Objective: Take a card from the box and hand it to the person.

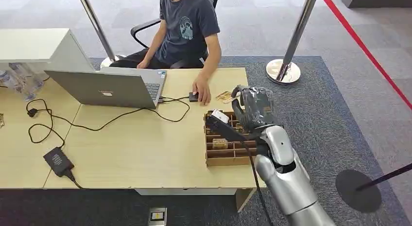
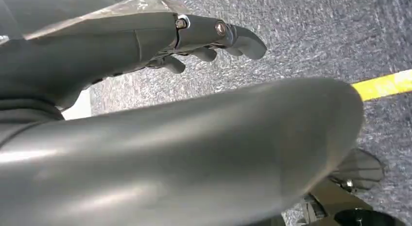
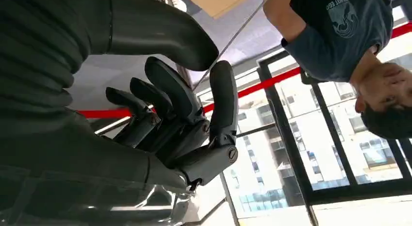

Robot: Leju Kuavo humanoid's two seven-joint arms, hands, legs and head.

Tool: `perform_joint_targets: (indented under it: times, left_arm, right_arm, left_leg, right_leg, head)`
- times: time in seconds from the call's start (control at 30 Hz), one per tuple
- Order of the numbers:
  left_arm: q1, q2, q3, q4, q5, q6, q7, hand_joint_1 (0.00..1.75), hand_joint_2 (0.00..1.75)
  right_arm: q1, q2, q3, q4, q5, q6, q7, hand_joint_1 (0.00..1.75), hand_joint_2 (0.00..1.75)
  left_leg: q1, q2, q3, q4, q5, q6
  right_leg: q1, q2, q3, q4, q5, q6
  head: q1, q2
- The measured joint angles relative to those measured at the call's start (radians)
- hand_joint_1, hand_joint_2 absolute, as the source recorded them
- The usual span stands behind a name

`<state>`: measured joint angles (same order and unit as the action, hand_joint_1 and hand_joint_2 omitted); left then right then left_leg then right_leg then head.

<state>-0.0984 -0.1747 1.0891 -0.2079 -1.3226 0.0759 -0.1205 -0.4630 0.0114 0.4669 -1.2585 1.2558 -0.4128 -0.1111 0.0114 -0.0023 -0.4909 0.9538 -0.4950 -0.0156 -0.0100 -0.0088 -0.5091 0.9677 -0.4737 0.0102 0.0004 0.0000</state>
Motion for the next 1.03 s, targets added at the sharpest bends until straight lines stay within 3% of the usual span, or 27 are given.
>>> perform_joint_targets:
  times: [0.4, 1.03]
  left_arm:
    - [-0.021, 0.0, -0.03, 0.0, -0.03, -0.019, 0.03, 0.0, 0.0]
    - [-0.022, -0.006, -0.039, 0.001, -0.018, -0.016, 0.032, 0.0, 0.0]
  right_arm:
    - [-0.107, 0.036, -0.021, 0.126, 0.023, 0.017, 0.052, 1.75, 1.75]
    - [-0.138, 0.048, -0.054, 0.237, 0.038, -0.005, 0.041, 1.75, 1.75]
  left_leg:
    - [0.0, 0.0, -0.001, 0.0, 0.0, 0.001]
    - [0.0, 0.0, -0.001, 0.0, 0.001, 0.001]
  right_leg:
    - [0.0, 0.0, -0.001, 0.0, 0.001, 0.001]
    - [0.0, 0.0, -0.001, 0.0, 0.001, 0.001]
  head:
    - [0.0, 0.0]
    - [0.0, 0.0]
